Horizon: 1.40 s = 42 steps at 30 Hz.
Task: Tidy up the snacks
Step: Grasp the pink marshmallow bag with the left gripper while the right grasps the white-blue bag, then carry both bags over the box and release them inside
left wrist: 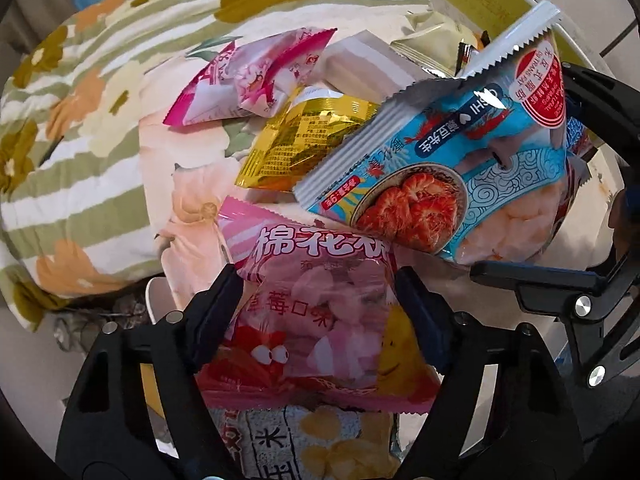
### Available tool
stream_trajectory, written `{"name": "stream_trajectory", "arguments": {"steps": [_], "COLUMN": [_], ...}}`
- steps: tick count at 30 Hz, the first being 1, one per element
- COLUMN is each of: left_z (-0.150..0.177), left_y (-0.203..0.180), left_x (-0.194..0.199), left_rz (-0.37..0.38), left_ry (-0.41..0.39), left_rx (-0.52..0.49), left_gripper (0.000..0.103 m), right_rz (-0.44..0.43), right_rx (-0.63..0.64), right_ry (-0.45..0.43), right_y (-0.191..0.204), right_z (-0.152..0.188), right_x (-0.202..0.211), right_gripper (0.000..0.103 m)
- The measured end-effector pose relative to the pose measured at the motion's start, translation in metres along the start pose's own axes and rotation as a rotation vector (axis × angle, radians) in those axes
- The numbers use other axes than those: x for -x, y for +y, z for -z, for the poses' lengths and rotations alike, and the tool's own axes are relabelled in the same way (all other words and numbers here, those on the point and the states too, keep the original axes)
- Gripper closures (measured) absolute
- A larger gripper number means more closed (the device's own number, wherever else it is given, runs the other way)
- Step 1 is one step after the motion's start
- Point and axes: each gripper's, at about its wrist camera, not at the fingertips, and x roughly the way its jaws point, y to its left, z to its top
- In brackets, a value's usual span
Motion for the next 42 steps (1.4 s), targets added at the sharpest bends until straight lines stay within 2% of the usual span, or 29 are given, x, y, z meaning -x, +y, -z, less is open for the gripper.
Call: {"name": "stream_trajectory", "arguments": {"steps": [7,14,23,35,42], "left_z": [0.003,0.006,0.006,0.006,-0.014], "left_y": [0.007,0.012,0.007,-0.007,-0.032], "left_x": [0.001,0.008,0.03,0.073,0.111], "left_rz": [0.018,0.021,0.02,0.032,0.003], "left_ry": [0.001,-0.004,-0.044,-0.126,-0.201], "left_rx": [0.051,0.069,0.064,0.064,0.066], "left_gripper": [0.028,0.028,0.029,0.029,0.029], "right_rz": [0.007,0.059,0.041,0.083,0.112], "right_rx": [0.018,0.042,-0.041,-0.167,-0.255], "right_ry": [0.008,-0.015,-0.039,-0.12,-0.179], "right_y": [0.002,0.013,0.003,-0.008,-0.03], "right_z": [0.0,0.006,0.005,0.004,0.014], "right_x": [-0.001,0.005,0.018,0.069,0.114], "right_gripper": [0.014,0.041,0.051,0.052,0.052]}}
